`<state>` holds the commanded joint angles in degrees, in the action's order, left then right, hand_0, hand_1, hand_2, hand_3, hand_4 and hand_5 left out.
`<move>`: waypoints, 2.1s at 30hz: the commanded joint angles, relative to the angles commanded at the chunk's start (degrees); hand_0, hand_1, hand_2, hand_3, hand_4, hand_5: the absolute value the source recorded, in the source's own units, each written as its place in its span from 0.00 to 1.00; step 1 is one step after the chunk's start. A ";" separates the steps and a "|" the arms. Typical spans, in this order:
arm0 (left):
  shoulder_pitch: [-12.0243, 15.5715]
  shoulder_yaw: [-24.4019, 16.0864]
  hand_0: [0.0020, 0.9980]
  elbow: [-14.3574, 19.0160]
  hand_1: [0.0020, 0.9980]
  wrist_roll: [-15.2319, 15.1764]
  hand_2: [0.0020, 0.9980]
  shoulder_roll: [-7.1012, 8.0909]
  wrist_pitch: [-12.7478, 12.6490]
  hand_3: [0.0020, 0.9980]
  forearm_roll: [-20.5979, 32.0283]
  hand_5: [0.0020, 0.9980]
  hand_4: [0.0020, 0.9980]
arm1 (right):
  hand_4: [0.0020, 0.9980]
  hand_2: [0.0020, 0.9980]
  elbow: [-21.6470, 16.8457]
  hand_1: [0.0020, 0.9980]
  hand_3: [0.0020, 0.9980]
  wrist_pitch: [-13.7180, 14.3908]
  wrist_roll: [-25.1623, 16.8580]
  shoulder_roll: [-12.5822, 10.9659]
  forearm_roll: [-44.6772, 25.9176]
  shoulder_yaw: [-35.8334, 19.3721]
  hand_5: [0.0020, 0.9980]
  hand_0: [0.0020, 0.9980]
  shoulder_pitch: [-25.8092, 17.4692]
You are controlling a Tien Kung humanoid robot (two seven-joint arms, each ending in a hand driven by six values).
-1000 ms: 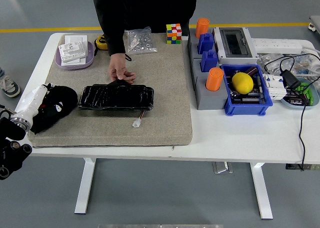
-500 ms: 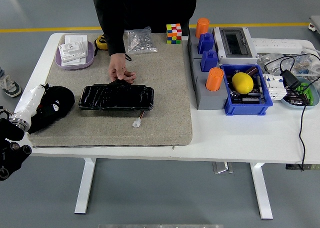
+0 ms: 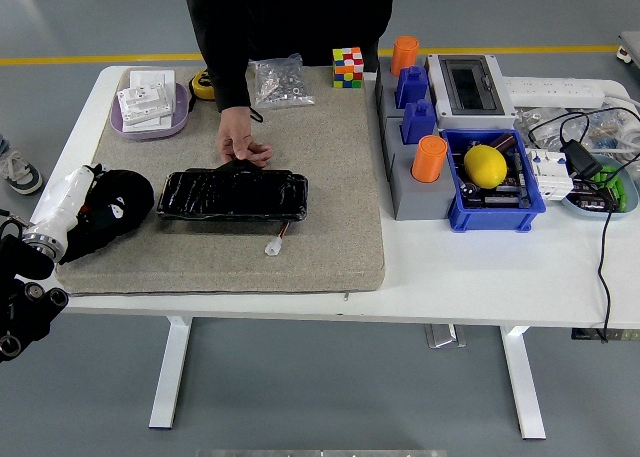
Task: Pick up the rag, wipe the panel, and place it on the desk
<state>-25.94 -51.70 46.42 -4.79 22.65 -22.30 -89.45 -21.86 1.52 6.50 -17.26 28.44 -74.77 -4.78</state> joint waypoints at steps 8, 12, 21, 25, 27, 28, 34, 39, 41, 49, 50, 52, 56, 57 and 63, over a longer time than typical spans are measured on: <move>-1.15 -1.68 0.30 4.63 0.18 2.87 0.49 0.33 -0.52 0.36 -2.32 0.00 0.00 | 1.00 0.68 0.10 0.56 0.64 -0.10 -0.01 -0.03 -0.12 0.35 0.66 0.72 0.13; -1.90 -1.93 0.30 5.63 0.18 3.98 0.49 -0.21 -1.08 0.36 -3.09 0.00 0.00 | 1.00 0.68 0.15 0.56 0.64 -0.10 -0.10 -0.08 -0.15 0.32 0.66 0.72 0.21; -2.77 -0.67 0.29 4.53 0.17 4.50 0.50 -2.32 -1.20 0.36 -3.74 0.00 0.00 | 1.00 0.68 0.44 0.56 0.64 -0.37 -0.17 -0.04 -0.22 0.18 0.66 0.71 0.37; -2.96 -0.21 0.29 4.16 0.17 4.59 0.50 -3.23 -1.20 0.36 -3.80 0.00 0.00 | 1.00 0.68 0.46 0.56 0.64 -0.38 -0.17 -0.14 -0.21 0.08 0.66 0.71 0.37; -3.09 0.03 0.30 4.27 0.17 4.58 0.50 -3.53 -1.23 0.37 -3.96 0.00 0.00 | 1.00 0.68 0.50 0.56 0.64 -0.45 -0.16 -0.17 -0.18 0.12 0.66 0.71 0.40; -3.17 0.14 0.30 4.32 0.17 4.60 0.50 -3.68 -1.24 0.37 -4.02 0.00 0.00 | 1.00 0.68 0.50 0.56 0.64 -0.45 -0.21 -0.16 -0.23 0.09 0.66 0.71 0.40; -3.59 1.47 0.30 4.95 0.17 4.88 0.50 -4.29 -1.24 0.37 -4.73 0.00 0.00 | 1.00 0.68 0.64 0.56 0.64 -0.55 -0.39 -0.16 -0.38 0.26 0.66 0.71 0.48; -3.82 2.83 0.30 5.79 0.17 5.17 0.50 -4.71 -1.13 0.37 -5.49 0.00 0.00 | 1.00 0.68 0.84 0.56 0.64 -0.68 -0.43 -0.16 -0.44 0.26 0.66 0.72 0.47; -4.01 3.59 0.30 6.15 0.17 5.28 0.50 -5.04 -1.12 0.37 -5.64 0.00 0.00 | 1.00 0.68 0.92 0.56 0.64 -0.75 -0.41 -0.21 -0.47 0.31 0.66 0.72 0.45; -5.35 6.72 0.30 6.32 0.16 5.64 0.50 -6.75 -1.19 0.37 -5.69 0.00 0.00 | 1.00 0.68 1.11 0.56 0.64 -0.96 -0.47 -0.34 -0.60 0.70 0.66 0.71 0.56; -5.49 7.16 0.29 6.44 0.16 5.67 0.50 -6.83 -1.18 0.37 -5.67 0.00 0.00 | 1.00 0.68 1.12 0.56 0.64 -0.98 -0.49 -0.35 -0.62 0.81 0.66 0.72 0.58; -5.75 8.14 0.29 6.76 0.16 5.78 0.50 -6.99 -1.11 0.37 -5.62 0.00 0.00 | 1.00 0.68 1.17 0.56 0.64 -1.01 -0.51 -0.39 -0.70 1.04 0.66 0.72 0.63; -6.41 9.86 0.29 7.39 0.16 6.00 0.50 -7.34 -1.15 0.37 -5.50 0.00 0.00 | 1.00 0.68 1.25 0.56 0.64 -1.15 -0.45 -0.47 -0.73 1.25 0.66 0.71 0.59; -6.66 10.46 0.29 7.56 0.16 6.08 0.50 -7.43 -1.12 0.37 -5.48 0.00 0.00 | 1.00 0.68 1.29 0.56 0.64 -1.20 -0.42 -0.49 -0.73 1.30 0.66 0.71 0.57; -8.55 14.32 0.29 7.87 0.16 6.32 0.50 -8.34 -1.01 0.38 -4.90 0.00 0.00 | 1.00 0.68 1.35 0.56 0.64 -1.26 -0.43 -0.73 -0.90 1.62 0.66 0.71 0.75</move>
<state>-34.49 -37.38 54.29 1.54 14.31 -23.31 -94.36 -20.51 0.25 6.07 -17.99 27.54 -73.15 -4.03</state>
